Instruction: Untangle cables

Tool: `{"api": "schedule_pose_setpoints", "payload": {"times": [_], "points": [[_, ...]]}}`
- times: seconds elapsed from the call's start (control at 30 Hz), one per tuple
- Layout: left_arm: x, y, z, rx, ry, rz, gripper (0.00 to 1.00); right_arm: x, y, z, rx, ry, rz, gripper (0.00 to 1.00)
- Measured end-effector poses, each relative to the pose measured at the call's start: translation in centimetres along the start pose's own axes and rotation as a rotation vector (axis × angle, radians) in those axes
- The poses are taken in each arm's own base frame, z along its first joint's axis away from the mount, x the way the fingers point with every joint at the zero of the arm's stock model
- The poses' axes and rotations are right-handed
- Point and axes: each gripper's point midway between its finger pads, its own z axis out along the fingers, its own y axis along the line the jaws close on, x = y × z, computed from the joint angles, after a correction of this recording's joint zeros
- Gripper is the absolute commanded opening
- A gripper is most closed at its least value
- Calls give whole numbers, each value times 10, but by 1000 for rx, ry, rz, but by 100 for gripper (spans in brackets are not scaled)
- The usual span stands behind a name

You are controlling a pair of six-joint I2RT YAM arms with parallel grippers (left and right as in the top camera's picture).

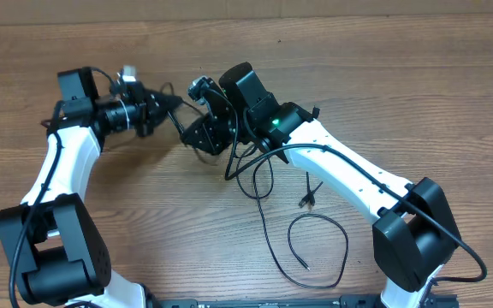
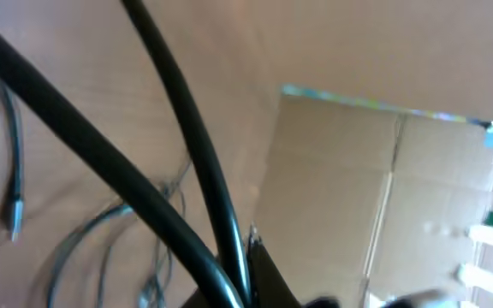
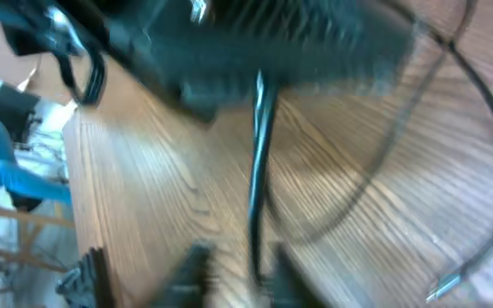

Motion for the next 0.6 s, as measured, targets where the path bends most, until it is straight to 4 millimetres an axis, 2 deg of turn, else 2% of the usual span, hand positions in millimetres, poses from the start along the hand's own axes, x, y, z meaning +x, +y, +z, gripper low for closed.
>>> {"api": "schedule_pose_setpoints", "payload": {"times": [0.13,0.23,0.33,0.43,0.53,0.6], "points": [[-34,-25,-12,60,-121,204,4,8,-6,0,32,28,22,100],[-53,-36,-25,65,-200,272,4,18,-11,-1,57,66,45,100],[-76,-52,-41,42,-295,339,9,30,-14,-2,76,110,73,100],[-104,-69,-64,-20,-424,420,12,43,-17,-4,95,160,105,100],[-133,-76,-90,-122,-575,483,15,55,-19,-7,108,204,132,100],[-150,-77,-110,-194,-677,520,10,61,-20,-8,116,226,146,100]]}}
